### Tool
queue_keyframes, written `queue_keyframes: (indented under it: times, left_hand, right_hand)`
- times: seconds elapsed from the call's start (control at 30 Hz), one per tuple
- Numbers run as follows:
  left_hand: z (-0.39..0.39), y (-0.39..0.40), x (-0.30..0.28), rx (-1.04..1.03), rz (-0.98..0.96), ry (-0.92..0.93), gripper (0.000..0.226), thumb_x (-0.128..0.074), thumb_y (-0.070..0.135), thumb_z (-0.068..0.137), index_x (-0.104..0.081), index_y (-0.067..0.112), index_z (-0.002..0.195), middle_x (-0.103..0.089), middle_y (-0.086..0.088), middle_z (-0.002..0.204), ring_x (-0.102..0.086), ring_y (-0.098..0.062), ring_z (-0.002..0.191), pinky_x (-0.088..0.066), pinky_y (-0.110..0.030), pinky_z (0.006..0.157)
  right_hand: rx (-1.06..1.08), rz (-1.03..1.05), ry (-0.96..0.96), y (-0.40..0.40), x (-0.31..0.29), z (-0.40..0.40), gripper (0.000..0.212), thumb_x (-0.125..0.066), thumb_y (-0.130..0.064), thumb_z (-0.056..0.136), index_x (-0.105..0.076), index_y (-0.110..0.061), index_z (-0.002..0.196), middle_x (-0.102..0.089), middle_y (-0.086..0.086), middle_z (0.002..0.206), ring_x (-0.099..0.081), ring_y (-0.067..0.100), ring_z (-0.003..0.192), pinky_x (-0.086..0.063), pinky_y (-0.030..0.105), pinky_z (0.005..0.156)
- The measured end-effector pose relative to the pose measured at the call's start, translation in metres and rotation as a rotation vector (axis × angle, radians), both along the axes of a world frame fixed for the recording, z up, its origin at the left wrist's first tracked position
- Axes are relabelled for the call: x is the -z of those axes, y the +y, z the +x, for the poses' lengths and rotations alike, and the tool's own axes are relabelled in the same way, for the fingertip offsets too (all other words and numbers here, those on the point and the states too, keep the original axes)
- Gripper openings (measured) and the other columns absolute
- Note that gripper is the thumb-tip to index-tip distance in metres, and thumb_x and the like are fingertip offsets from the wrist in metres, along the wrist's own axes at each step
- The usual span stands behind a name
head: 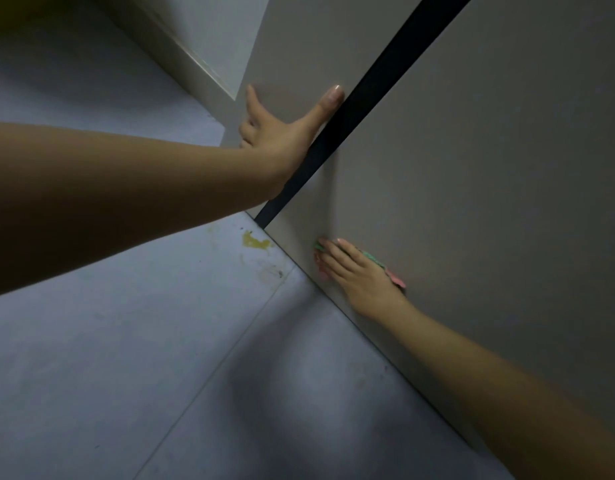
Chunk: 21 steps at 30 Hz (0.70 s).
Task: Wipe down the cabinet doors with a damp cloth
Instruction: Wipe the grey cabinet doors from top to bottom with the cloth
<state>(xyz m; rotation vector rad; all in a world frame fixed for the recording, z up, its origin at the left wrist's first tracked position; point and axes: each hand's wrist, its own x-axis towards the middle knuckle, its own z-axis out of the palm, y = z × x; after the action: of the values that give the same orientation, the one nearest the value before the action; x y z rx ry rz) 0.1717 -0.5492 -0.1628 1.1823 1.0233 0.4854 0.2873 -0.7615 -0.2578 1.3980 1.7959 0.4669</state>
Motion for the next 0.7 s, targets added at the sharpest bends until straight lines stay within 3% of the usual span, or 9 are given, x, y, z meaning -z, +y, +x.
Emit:
queue_keyframes:
  times: [0.17,0.23,0.37,0.4,0.47,0.53,0.6,0.7]
  left_hand:
    - [-0.005,0.001,-0.004,0.025,-0.026,-0.028,0.117,-0.064,0.073,0.068,0.005,0.031,0.152,-0.004,-0.006,0.159,-0.013,-0.026,0.145,-0.015,-0.044,0.115]
    - [-0.005,0.001,-0.005,0.026,-0.025,-0.017,0.117,-0.064,0.073,0.068,0.004,0.031,0.152,-0.005,-0.006,0.159,-0.014,-0.026,0.145,-0.016,-0.044,0.115]
    - [-0.003,0.001,-0.001,0.025,-0.028,-0.026,0.117,-0.065,0.073,0.067,0.004,0.033,0.152,-0.005,-0.005,0.159,-0.013,-0.027,0.145,-0.016,-0.046,0.115]
    - [-0.002,0.0,0.0,0.022,-0.027,-0.029,0.117,-0.065,0.073,0.067,0.004,0.033,0.152,-0.005,-0.005,0.159,-0.013,-0.026,0.145,-0.015,-0.045,0.115]
    - [-0.002,-0.002,0.001,0.001,-0.017,-0.017,0.117,-0.066,0.074,0.066,0.003,0.033,0.152,-0.005,-0.003,0.158,-0.012,-0.025,0.145,-0.013,-0.044,0.117]
    - [-0.001,0.0,0.002,-0.005,-0.017,-0.014,0.118,-0.066,0.075,0.066,0.004,0.033,0.152,-0.005,-0.003,0.158,-0.012,-0.026,0.145,-0.013,-0.046,0.118]
    - [-0.001,0.001,0.004,0.005,-0.02,-0.025,0.119,-0.065,0.076,0.065,0.004,0.033,0.152,-0.005,-0.002,0.158,-0.012,-0.027,0.145,-0.014,-0.048,0.118]
    - [0.0,-0.001,0.004,0.018,-0.023,-0.025,0.118,-0.065,0.075,0.066,0.005,0.035,0.152,-0.003,-0.002,0.158,-0.011,-0.027,0.145,-0.014,-0.048,0.115]
  right_hand:
    - [0.019,0.018,0.118,-0.031,-0.007,0.001,0.063,-0.026,-0.011,0.069,-0.052,-0.005,0.126,-0.058,0.008,0.131,-0.056,0.023,0.122,-0.002,0.035,0.119]
    - [0.035,0.0,0.122,-0.02,-0.002,-0.004,0.06,-0.027,-0.01,0.072,-0.059,-0.003,0.122,-0.06,0.009,0.129,-0.057,0.023,0.121,-0.004,0.034,0.118]
    - [-0.111,0.249,0.06,0.02,0.045,0.006,0.042,-0.045,-0.011,0.086,-0.062,-0.002,0.123,-0.054,0.013,0.137,-0.04,0.024,0.134,0.002,0.027,0.12]
    - [-0.081,0.17,0.077,0.036,0.05,0.004,0.04,-0.051,-0.014,0.087,-0.062,-0.007,0.125,-0.053,0.011,0.139,-0.038,0.025,0.136,0.004,0.028,0.119]
    - [0.073,-0.186,-0.051,0.059,0.057,-0.003,0.044,-0.059,-0.039,0.088,-0.058,-0.026,0.13,-0.051,-0.004,0.141,-0.041,0.017,0.136,0.005,0.037,0.118]
    - [0.083,-0.186,-0.022,0.072,0.054,-0.007,0.052,-0.06,-0.059,0.082,-0.055,-0.038,0.129,-0.051,-0.016,0.137,-0.044,0.008,0.132,-0.002,0.035,0.115]
    - [0.054,-0.15,-0.044,0.063,0.053,-0.005,0.052,-0.06,-0.058,0.081,-0.057,-0.035,0.128,-0.053,-0.015,0.136,-0.047,0.009,0.13,-0.004,0.034,0.115]
    - [-0.003,-0.069,0.052,0.036,0.057,0.004,0.045,-0.045,-0.035,0.089,-0.063,-0.014,0.124,-0.058,0.001,0.132,-0.053,0.018,0.125,0.001,0.04,0.12]
